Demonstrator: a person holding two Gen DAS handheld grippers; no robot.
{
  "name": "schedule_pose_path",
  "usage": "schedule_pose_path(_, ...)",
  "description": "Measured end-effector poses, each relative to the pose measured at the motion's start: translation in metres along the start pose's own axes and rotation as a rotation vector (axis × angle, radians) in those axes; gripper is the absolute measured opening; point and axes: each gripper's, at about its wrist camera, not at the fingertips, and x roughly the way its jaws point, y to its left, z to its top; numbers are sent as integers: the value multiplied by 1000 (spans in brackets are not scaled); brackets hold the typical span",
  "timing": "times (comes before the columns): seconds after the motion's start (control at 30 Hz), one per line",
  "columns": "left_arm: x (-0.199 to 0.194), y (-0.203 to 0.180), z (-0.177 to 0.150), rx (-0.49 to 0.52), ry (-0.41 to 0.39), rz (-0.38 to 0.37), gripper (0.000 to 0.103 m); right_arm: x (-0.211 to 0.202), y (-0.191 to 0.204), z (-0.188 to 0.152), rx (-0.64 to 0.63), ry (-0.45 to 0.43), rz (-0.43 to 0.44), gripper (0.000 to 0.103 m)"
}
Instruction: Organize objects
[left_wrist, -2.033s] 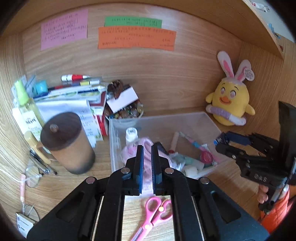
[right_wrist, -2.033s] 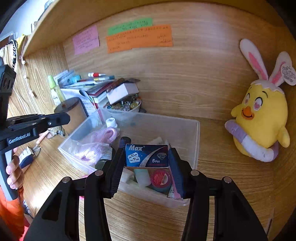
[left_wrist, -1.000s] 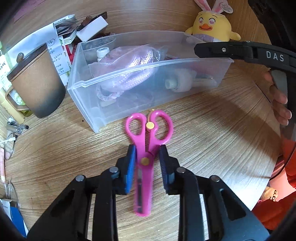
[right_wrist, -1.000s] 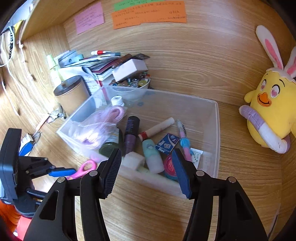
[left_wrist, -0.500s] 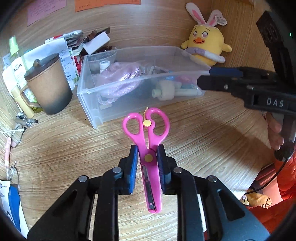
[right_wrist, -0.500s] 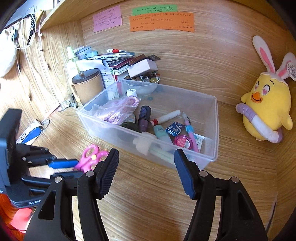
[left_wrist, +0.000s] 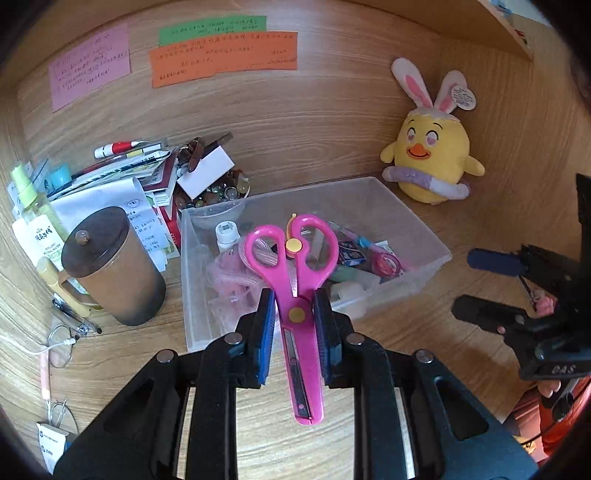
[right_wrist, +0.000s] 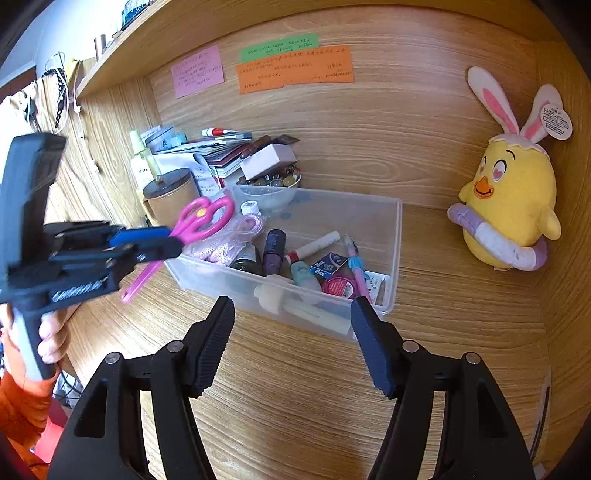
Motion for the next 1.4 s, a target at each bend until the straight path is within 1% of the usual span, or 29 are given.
schedule_pose_path(0.13,24,13,11,-20,44,2,20,4,-2,0,12,2,12,62)
schedule_pose_path(0.23,33,20,12,-51,66,-40,21,7,-2,1,13,5,18,62)
schedule_pose_path(0.4,18,17,8,-49,18,-74,21,12,2,4,7,6,27,62)
schedule_pose_path(0.47,10,13,6,-41,0,-77,24,12,5,6,-1,2,26,62)
schedule_pose_path(0.53,1,8,2,-27,-24,-66,31,12,7,7,-10,-4,23,62)
schedule_pose_path(0.6,-8,3,-3,-16,-56,-57,43,11,10,8,-16,-7,23,62)
schedule_pose_path(0.63,-11,1,-6,-13,-71,-53,47,11,11,8,-19,-7,26,63)
schedule_pose_path(0.7,-18,-1,-12,-16,-98,-48,58,11,14,8,-24,-11,21,65)
schedule_pose_path(0.73,-21,-2,-15,-17,-111,-44,59,11,15,8,-27,-13,16,67)
schedule_pose_path(0.8,-26,-3,-19,-26,-133,-31,68,11,17,8,-35,-20,5,70)
schedule_pose_path(0.83,-28,-3,-22,-32,-145,-21,71,10,17,8,-38,-25,-1,72)
schedule_pose_path(0.9,-31,-3,-26,-41,-166,12,84,9,19,7,-42,-35,-18,77)
schedule_pose_path(0.97,-33,-3,-29,-56,-188,41,91,8,20,7,-40,-45,-30,82)
schedule_pose_path(1.27,-25,2,-43,-102,-184,66,95,5,19,-1,-36,-60,-66,95)
schedule_pose_path(1.4,-21,1,-46,-105,-170,64,95,4,20,-4,-38,-58,-65,97)
